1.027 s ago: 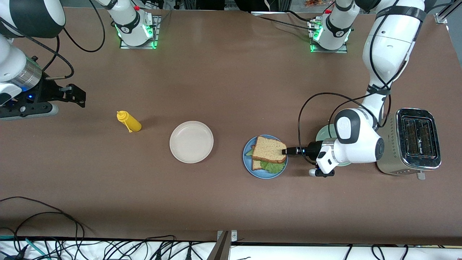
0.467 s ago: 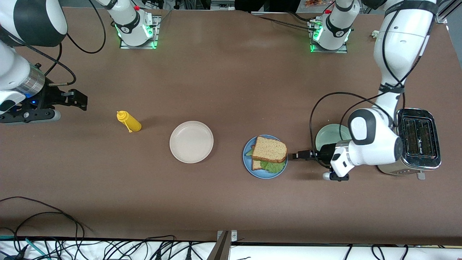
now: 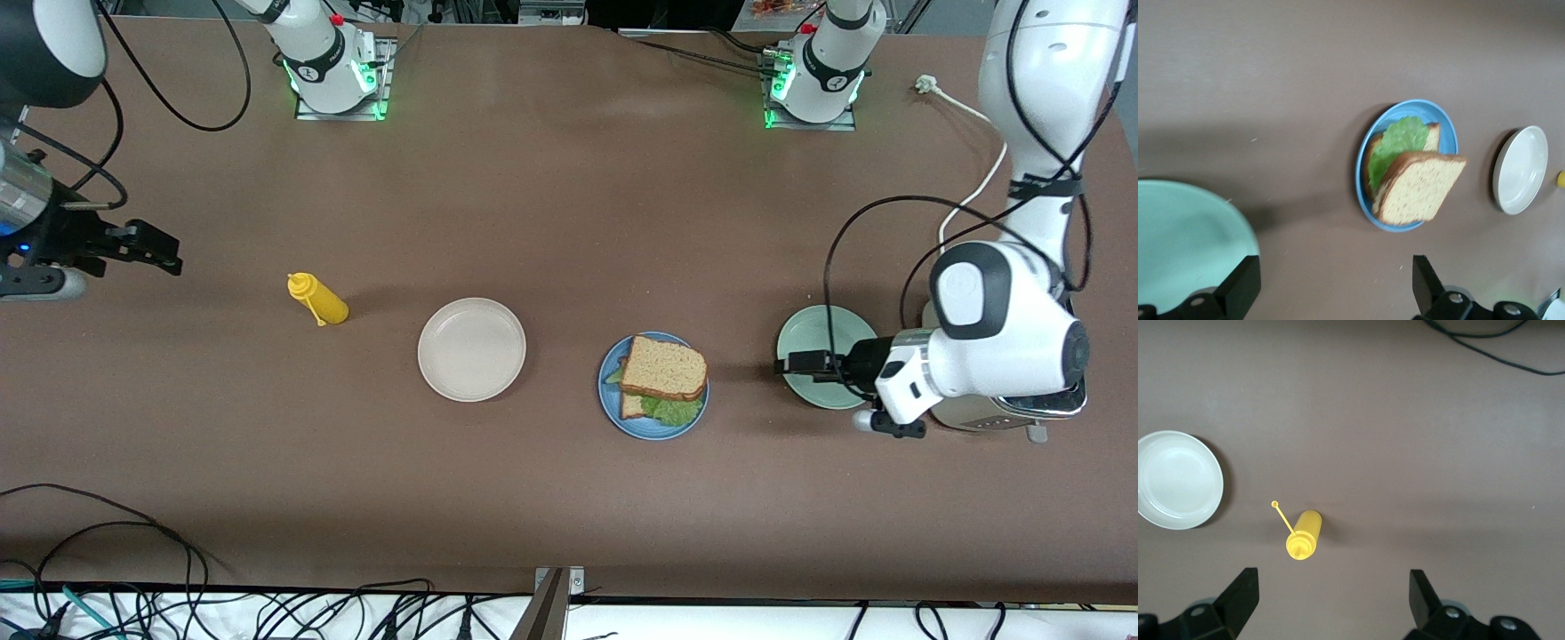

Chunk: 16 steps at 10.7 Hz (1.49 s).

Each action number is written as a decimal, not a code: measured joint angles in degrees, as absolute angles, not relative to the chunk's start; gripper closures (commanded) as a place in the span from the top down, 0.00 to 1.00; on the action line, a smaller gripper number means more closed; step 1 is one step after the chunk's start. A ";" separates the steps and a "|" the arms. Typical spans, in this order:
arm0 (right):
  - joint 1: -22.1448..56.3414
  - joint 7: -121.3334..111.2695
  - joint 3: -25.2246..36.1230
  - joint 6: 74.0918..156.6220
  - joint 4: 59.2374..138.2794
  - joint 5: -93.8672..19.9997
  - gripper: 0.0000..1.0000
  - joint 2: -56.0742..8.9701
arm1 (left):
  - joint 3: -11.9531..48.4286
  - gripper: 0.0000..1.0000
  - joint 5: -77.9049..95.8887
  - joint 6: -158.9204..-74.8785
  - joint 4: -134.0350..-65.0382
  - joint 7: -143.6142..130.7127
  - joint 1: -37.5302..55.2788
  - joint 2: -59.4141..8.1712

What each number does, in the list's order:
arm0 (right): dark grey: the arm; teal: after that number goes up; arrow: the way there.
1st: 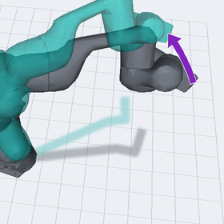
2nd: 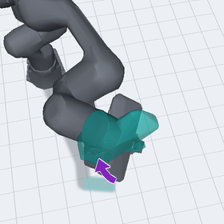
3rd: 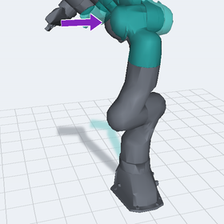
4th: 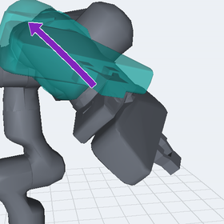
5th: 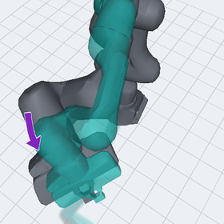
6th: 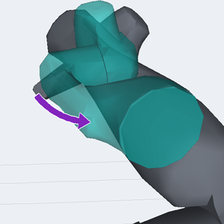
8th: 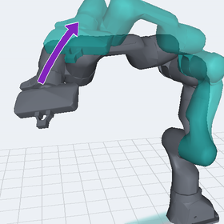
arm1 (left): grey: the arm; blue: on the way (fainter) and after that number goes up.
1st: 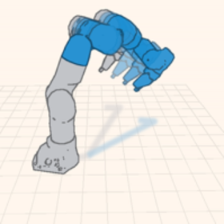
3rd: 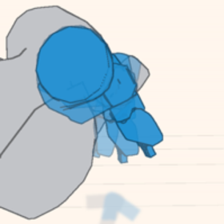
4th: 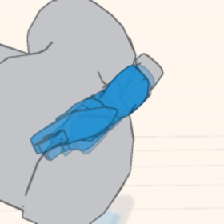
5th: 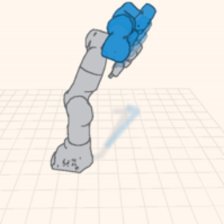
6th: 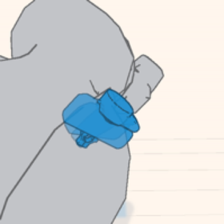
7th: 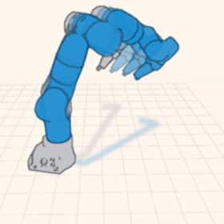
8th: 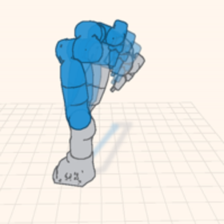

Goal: Make sandwich in blue plate with both arms

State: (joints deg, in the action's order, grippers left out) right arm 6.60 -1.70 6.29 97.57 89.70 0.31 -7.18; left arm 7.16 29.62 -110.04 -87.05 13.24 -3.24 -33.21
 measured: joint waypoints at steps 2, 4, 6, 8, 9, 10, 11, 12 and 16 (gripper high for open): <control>6.58 -1.70 6.70 97.49 88.94 0.12 1.00 -7.08 | 6.95 1.00 22.88 -106.64 -87.03 13.24 -4.59 -29.67; 6.58 -1.70 7.10 97.18 88.84 0.11 1.00 -7.03 | 6.93 1.00 14.81 -102.41 -87.04 11.65 -4.77 -24.96; 6.58 -0.38 7.20 96.56 88.73 0.08 1.00 -6.95 | 7.01 1.00 9.50 -97.16 -87.45 7.01 -4.17 -19.02; 6.60 1.63 7.18 96.47 87.77 0.08 1.00 -6.92 | 7.13 1.00 6.87 -92.65 -89.28 4.70 -3.12 -11.76; 6.62 1.88 7.15 96.34 87.38 0.08 1.00 -6.88 | 7.13 1.00 5.66 -91.49 -90.63 3.76 -2.84 -8.45; 6.62 2.00 7.12 96.18 87.22 0.08 1.00 -6.88 | 7.13 1.00 4.46 -90.87 -91.92 2.36 -2.74 -5.67; 6.63 2.05 7.09 96.09 87.22 0.09 1.00 -6.92 | 7.11 1.00 3.15 -90.06 -92.72 1.58 -2.74 -3.80; 6.70 2.07 7.05 96.06 87.22 0.09 1.00 -6.99 | 7.05 1.00 1.72 -89.48 -93.12 1.28 -2.74 -2.37; 6.85 2.14 7.00 96.02 87.22 0.09 1.00 -7.07 | 5.97 1.00 -2.03 -87.76 -94.30 0.79 -2.73 1.85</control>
State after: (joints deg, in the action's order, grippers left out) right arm 6.85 2.14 7.00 96.02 87.22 0.09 -7.07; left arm 5.97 -2.03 -87.76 -94.30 0.79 -2.73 1.85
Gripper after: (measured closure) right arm 0.000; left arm 0.000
